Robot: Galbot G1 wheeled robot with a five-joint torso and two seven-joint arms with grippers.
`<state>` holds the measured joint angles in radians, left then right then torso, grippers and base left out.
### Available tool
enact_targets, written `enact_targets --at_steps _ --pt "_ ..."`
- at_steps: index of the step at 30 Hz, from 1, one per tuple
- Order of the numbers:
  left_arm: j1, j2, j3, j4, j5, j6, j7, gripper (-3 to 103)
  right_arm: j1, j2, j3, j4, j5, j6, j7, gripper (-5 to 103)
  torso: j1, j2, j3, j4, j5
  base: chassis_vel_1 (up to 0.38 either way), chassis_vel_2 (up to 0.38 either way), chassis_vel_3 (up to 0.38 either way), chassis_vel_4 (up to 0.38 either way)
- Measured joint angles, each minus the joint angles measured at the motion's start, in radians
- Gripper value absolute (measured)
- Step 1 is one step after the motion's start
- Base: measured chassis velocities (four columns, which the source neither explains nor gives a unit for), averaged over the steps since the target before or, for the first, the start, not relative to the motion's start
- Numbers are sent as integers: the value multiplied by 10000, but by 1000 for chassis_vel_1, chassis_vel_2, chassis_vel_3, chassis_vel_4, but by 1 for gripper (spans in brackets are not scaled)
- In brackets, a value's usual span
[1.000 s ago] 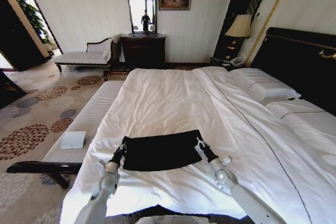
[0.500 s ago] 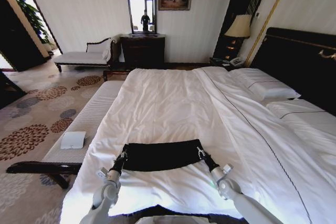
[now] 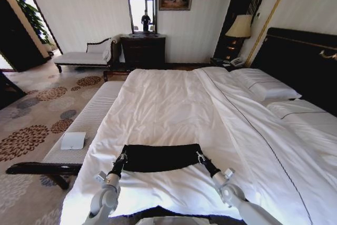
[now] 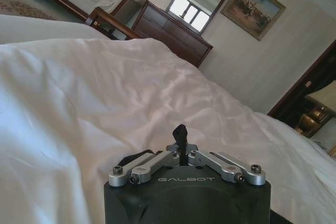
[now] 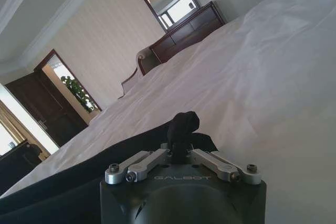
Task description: Fold the clothes on the bed.
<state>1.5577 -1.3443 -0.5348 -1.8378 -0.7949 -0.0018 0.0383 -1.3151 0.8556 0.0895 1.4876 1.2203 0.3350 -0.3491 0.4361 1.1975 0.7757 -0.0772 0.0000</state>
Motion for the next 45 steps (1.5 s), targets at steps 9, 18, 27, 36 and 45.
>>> enact_targets --at_steps 9,18,27,36,45 --pt "414 73 -67 447 1330 163 201 2 323 61 47 -715 -223 5 -339 2 0 0 1 3 1 0 0 0 0" --pt "468 -92 47 525 1898 5 125 2 405 179 141 -731 -646 87 -89 2 0 0 1 2 0 0 0 0 0" --pt "513 -204 96 -95 2508 -603 -263 21 -312 53 413 411 -1331 372 768 17 0 -1 1 -1 0 0 0 0 0" --pt "592 -95 -545 -1838 2830 -283 -757 54 -876 -77 1696 3098 -1669 -76 4784 54 -1 0 1 1 -2 0 0 0 0" --pt "-241 -387 984 -962 4975 -109 -999 86 -41 246 660 3059 -1215 -559 2868 87 0 0 1 2 -1 0 0 0 0"
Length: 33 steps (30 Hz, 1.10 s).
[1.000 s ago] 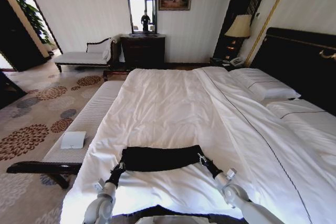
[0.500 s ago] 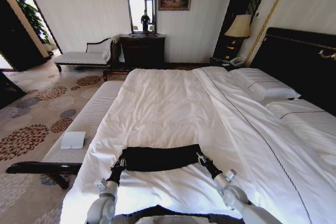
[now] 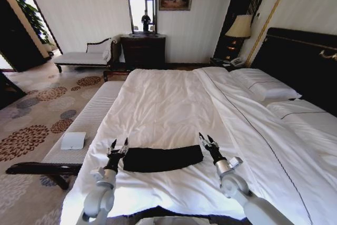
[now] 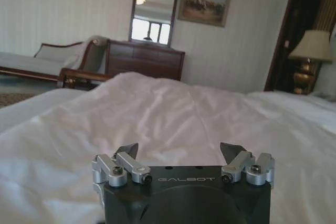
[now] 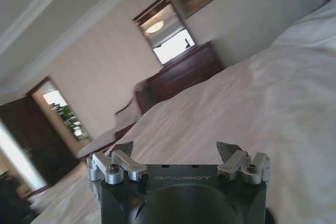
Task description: Fold the clothes on the bed.
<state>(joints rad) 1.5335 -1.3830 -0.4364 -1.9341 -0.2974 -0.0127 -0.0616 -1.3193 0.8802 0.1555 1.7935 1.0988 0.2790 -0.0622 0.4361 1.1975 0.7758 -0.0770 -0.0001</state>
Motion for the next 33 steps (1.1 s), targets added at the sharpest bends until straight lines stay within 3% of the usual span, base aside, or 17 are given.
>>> enact_targets --at_steps 4,7,10,18,24,28,29,33 --pt "-306 -320 432 1269 452 -174 58 98 429 121 -637 -1030 -561 -232 -815 99 0 0 0 1 0 0 0 0 0" --pt "-406 -439 458 1769 536 -187 43 100 543 149 -828 -1434 -893 -448 -473 100 1 -1 1 1 2 0 0 0 0" --pt "-648 -588 312 2739 560 -209 -135 100 600 162 -1068 -2082 -1343 -931 691 100 1 -1 0 -1 0 0 0 0 0" --pt "-825 -416 -72 2955 169 -248 -305 100 640 237 -812 -2795 -1694 -800 1056 100 0 -1 0 1 1 0 0 0 0" --pt "-342 -43 -498 1498 -581 -107 -360 100 106 -74 -96 -1557 -1047 -524 1250 100 1 -1 0 1 -1 0 0 0 0" --pt "153 112 -1143 92 -1341 132 -437 100 -834 -394 493 181 517 -857 2158 100 0 0 -1 2 -4 0 0 0 0" --pt "277 161 -1497 -309 -1596 251 -510 100 -1223 -456 620 743 1271 -1272 2954 100 0 0 -1 -1 0 0 0 0 0" --pt "445 230 -2028 -836 -1947 470 -550 100 -1573 -367 654 1059 1961 -1670 3738 100 0 0 -1 -2 0 0 0 0 0"
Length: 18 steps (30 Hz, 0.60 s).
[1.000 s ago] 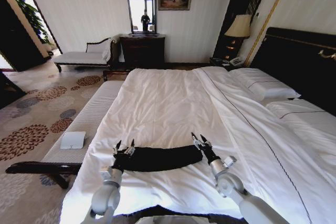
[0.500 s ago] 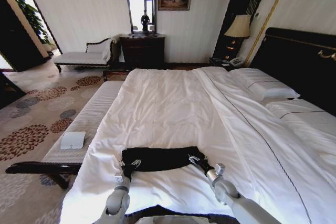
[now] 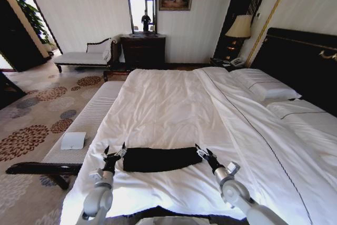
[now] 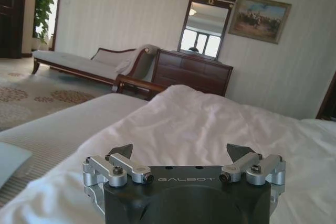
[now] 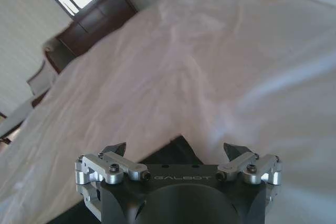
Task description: Fold the clothes on the bed.
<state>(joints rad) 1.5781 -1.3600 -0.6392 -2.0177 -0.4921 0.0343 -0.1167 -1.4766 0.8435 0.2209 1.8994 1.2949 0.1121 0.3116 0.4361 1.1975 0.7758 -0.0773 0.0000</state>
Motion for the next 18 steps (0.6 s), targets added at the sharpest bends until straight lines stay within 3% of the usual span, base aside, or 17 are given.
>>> enact_targets --at_steps 6,17,18 --pt "367 4 -497 -592 -211 186 -28 100 98 420 -124 -262 804 -395 222 100 0 0 0 2 0 0 0 0 0" --pt "658 -178 -511 -861 -198 187 -132 100 444 987 -326 -731 841 -515 -114 99 0 0 0 2 -1 0 0 0 0" --pt "658 -188 -495 -879 -194 187 -151 100 465 1028 -334 -744 838 -487 -160 94 0 0 0 2 0 0 0 0 0"
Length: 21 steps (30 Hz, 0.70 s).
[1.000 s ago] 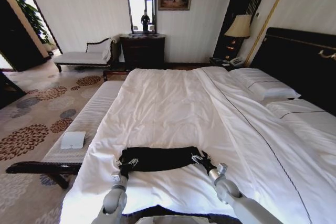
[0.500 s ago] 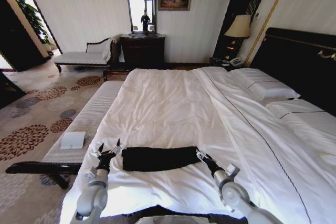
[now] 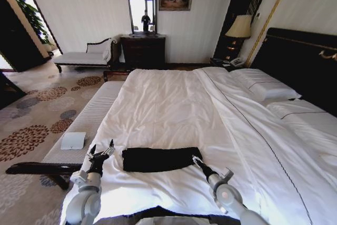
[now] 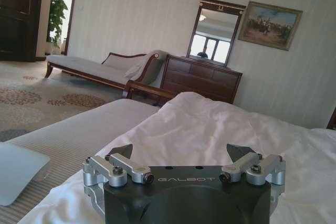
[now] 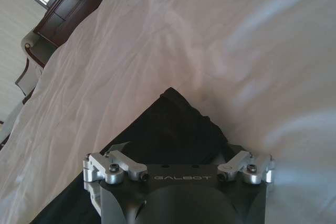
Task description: Fold the clothes on the bed.
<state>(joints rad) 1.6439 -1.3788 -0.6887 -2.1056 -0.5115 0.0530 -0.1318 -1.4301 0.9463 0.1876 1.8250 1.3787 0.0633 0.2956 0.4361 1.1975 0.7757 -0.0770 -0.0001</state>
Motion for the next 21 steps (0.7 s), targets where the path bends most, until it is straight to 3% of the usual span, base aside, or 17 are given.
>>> enact_targets --at_steps 2,5,6,10,13,15,18,21 --pt "-5 -21 35 -31 12 0 -17 100 15 37 -2 -3 -5 53 -85 84 0 0 0 0 0 0 0 0 0" --pt "-27 -49 80 -54 27 9 -40 100 37 63 -2 -6 -36 154 -168 79 0 0 0 0 0 0 0 0 0" --pt "-35 -63 104 -61 35 12 -51 100 52 68 -1 -18 -58 195 -184 68 0 0 0 0 0 0 0 0 0" --pt "-36 -82 134 -70 44 15 -63 100 66 68 1 -62 -140 258 -209 57 0 0 0 -1 0 0 0 0 0" --pt "-30 -89 135 -72 46 16 -79 100 86 58 4 -126 -259 349 -252 41 0 0 0 0 1 0 0 0 0" --pt "-30 -88 133 -72 46 15 -82 100 91 57 7 -134 -277 366 -259 41 0 0 0 0 1 0 0 0 0" --pt "-31 -88 121 -80 46 16 -108 100 113 50 39 -144 -338 457 -289 24 0 0 0 0 1 0 0 0 0" --pt "-34 -87 125 -96 45 15 -114 100 128 37 54 -155 -387 499 -294 19 0 0 0 0 2 0 0 0 0"
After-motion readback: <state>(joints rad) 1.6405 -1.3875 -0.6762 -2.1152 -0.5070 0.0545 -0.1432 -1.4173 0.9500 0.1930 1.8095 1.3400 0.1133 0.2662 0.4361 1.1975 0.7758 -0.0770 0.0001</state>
